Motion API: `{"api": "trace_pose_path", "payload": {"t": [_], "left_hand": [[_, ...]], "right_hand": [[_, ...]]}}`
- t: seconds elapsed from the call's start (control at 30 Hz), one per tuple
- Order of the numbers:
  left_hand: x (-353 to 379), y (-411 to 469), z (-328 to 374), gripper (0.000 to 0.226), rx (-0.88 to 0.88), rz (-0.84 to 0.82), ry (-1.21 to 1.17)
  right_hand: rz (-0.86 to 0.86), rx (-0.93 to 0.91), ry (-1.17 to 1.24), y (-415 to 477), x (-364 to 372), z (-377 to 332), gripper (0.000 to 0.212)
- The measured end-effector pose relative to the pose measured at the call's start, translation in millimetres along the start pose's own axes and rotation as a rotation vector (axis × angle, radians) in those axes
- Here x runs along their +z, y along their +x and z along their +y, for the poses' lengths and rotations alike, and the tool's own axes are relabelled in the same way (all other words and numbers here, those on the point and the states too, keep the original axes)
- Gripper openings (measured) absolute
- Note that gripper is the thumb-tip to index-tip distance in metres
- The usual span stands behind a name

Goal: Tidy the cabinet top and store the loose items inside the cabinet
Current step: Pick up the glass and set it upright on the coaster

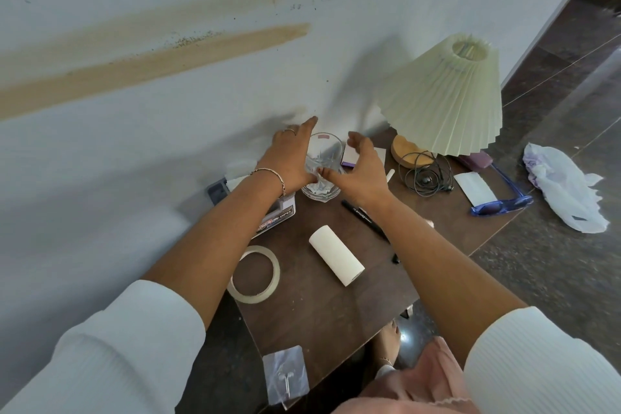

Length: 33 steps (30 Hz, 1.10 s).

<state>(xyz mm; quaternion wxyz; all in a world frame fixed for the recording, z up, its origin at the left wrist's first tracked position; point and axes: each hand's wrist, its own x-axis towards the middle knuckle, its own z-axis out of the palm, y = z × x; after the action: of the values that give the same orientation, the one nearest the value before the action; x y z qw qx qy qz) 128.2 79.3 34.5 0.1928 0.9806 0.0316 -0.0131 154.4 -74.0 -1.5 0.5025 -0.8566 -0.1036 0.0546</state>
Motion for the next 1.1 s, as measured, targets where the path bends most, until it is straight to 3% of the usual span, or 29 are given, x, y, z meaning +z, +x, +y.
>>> {"api": "trace_pose_path", "payload": {"t": [0.1, 0.2, 0.33, 0.43, 0.6, 0.8, 1.1], "left_hand": [[-10, -26, 5, 0.086, -0.011, 0.146, -0.100], [-17, -55, 5, 0.039, -0.084, 0.353, -0.222], [-22, -88, -3, 0.011, -0.210, 0.346, -0.368], [-21, -111, -19, 0.015, -0.288, 0.214, -0.300], [-6, -144, -63, 0.032, -0.444, -0.253, -0.248], [31, -171, -98, 0.022, -0.615, -0.288, -0.331], [61, -171, -110, 0.021, -0.762, -0.158, -0.607]], "right_hand": [[0.114, -0.091, 0.002, -22, 0, -13, 0.077], [0.147, -0.101, 0.024, -47, 6, -22, 0.066], [0.121, -0.134, 0.049, -79, 20, -27, 0.052], [0.069, -0.119, 0.053, -100, 34, -25, 0.047], [-0.093, -0.017, -0.029, -129, 61, -16, 0.041], [-0.193, 0.122, -0.171, -146, 82, -2, 0.040], [-0.301, 0.262, -0.242, -152, 107, 7, 0.036]]}}
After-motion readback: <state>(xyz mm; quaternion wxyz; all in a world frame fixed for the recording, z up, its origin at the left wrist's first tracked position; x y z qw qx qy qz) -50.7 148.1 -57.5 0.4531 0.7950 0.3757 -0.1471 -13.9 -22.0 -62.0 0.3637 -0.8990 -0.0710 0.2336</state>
